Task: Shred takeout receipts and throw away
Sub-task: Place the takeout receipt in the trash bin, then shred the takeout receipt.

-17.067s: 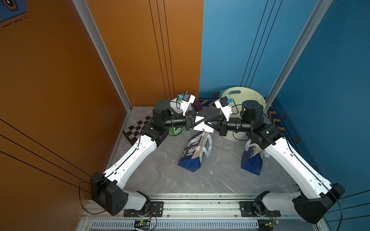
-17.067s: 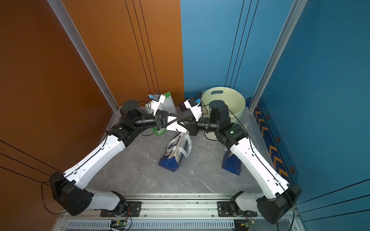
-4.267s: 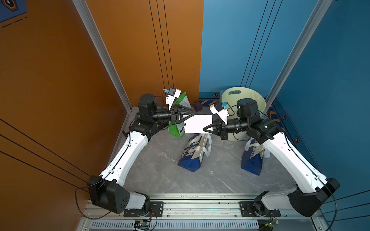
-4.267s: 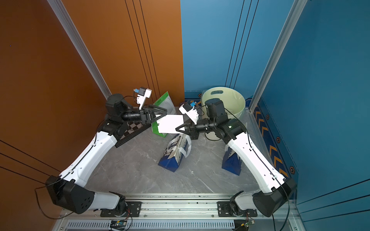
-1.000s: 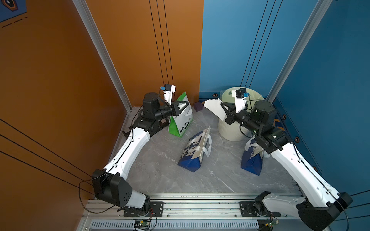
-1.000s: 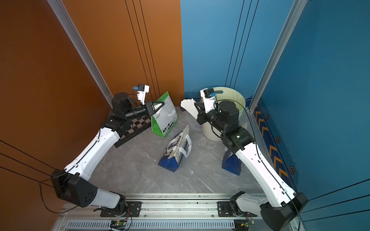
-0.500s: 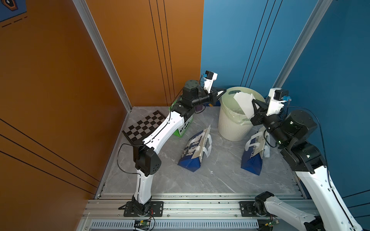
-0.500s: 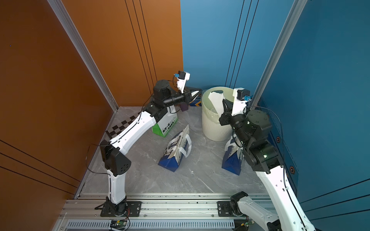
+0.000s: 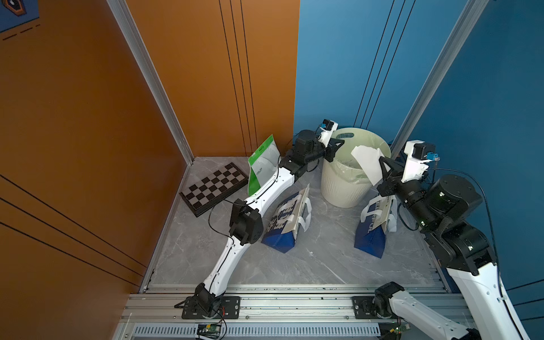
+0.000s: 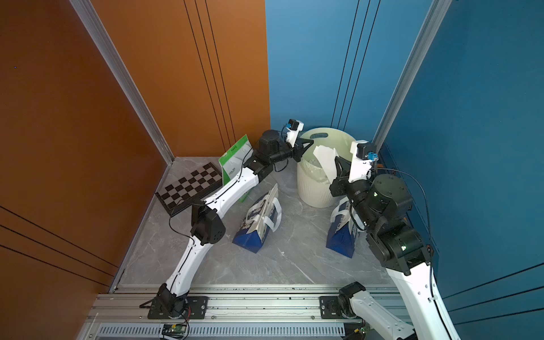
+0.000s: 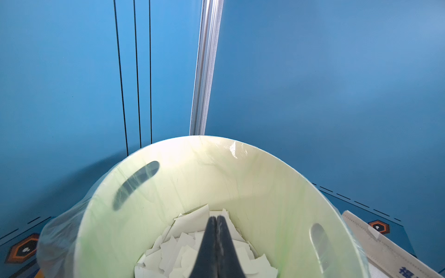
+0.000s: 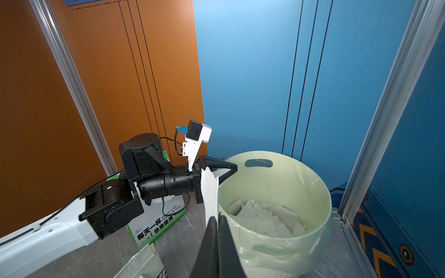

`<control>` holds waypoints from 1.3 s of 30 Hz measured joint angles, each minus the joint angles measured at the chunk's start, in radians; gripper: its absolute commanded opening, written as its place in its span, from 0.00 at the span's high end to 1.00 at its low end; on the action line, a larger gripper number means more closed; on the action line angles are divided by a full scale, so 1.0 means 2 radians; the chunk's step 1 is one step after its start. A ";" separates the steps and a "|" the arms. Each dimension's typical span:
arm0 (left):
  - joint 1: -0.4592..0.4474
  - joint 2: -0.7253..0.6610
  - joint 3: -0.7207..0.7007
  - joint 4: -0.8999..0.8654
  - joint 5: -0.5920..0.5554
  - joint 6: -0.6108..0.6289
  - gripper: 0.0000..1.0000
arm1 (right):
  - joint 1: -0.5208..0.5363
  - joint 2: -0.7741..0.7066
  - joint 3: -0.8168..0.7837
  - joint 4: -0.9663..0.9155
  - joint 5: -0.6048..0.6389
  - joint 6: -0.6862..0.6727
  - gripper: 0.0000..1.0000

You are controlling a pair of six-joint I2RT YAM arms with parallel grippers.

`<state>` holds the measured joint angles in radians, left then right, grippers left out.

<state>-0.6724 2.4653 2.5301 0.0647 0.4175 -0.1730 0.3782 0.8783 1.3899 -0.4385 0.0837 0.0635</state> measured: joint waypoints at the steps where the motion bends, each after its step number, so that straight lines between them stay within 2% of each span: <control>1: -0.002 0.001 0.000 0.000 -0.003 0.005 0.78 | 0.000 0.000 0.000 -0.001 0.000 0.000 1.00; 3: -0.004 0.001 0.000 0.001 -0.009 0.014 0.65 | 0.000 -0.001 0.000 -0.003 0.000 0.000 1.00; 5: -0.006 0.001 0.000 0.004 -0.012 0.020 0.57 | 0.000 -0.003 -0.001 -0.004 0.000 0.000 1.00; 13: -0.001 0.000 0.000 0.006 -0.013 0.026 0.43 | 0.000 -0.005 -0.002 -0.010 0.001 0.000 1.00; 22: 0.015 -0.033 -0.016 -0.038 0.017 0.036 0.43 | 0.000 -0.001 -0.003 -0.012 0.004 0.002 1.00; 29: 0.005 -0.038 -0.020 -0.091 0.036 0.053 0.43 | 0.000 -0.002 -0.004 -0.013 0.004 0.002 1.00; 39: 0.006 -0.089 -0.070 -0.150 0.031 0.096 0.35 | 0.000 -0.002 -0.004 -0.013 0.004 0.002 1.00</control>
<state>-0.6601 2.2864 2.3905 -0.2359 0.4789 0.0193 0.3775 0.8749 1.3815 -0.4644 0.0917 0.0685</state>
